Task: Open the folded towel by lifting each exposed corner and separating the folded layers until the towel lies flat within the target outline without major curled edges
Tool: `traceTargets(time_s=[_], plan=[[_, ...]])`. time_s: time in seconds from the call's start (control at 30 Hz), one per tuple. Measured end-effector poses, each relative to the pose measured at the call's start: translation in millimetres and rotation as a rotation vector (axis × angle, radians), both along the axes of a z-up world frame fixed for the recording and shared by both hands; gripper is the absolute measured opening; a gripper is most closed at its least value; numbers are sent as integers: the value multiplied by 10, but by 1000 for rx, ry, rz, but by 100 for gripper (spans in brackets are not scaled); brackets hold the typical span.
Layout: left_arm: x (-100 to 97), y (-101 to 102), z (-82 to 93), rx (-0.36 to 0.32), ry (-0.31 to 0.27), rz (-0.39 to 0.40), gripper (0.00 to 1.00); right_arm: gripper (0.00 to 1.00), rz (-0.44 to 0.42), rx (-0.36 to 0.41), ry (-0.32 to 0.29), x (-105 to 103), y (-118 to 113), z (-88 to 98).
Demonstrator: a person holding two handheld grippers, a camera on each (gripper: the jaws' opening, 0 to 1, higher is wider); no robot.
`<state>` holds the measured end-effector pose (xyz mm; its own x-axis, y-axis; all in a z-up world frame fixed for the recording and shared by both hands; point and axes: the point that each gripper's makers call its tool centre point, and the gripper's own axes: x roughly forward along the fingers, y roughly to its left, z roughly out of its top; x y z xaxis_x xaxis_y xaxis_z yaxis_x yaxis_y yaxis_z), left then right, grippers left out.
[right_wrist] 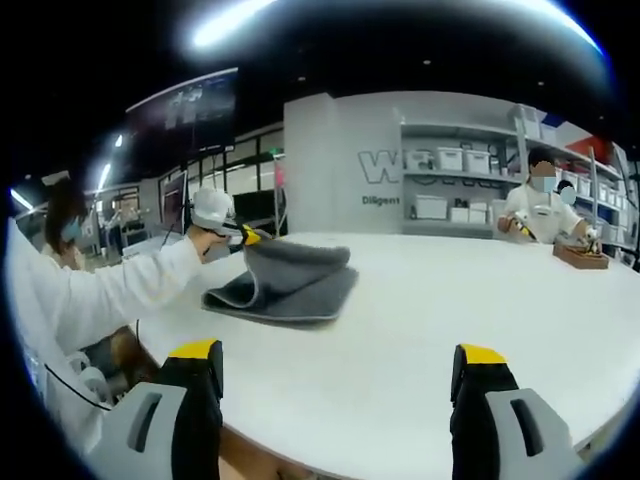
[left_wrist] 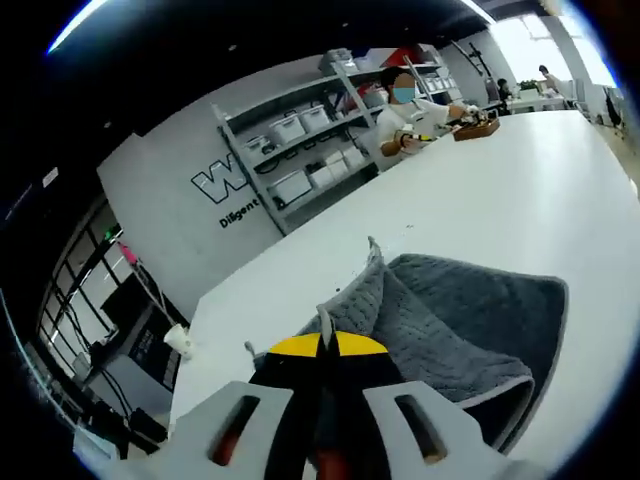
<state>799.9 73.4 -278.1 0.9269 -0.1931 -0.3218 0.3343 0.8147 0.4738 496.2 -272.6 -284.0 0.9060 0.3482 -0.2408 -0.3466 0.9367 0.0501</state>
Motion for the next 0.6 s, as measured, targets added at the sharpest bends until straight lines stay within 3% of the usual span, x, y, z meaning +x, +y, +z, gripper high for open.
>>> traceTargets(time_s=[0.07,0.37,0.6], plan=[[-40,279,-55,14,1,44,3,95,3,-1,4,11,15,-11],[-221,1053,-189,16,10,165,3,95,11,-10,22,61,69,-70],[-410,1474,-231,-5,11,225,3,95,21,-19,40,110,120,-144]])
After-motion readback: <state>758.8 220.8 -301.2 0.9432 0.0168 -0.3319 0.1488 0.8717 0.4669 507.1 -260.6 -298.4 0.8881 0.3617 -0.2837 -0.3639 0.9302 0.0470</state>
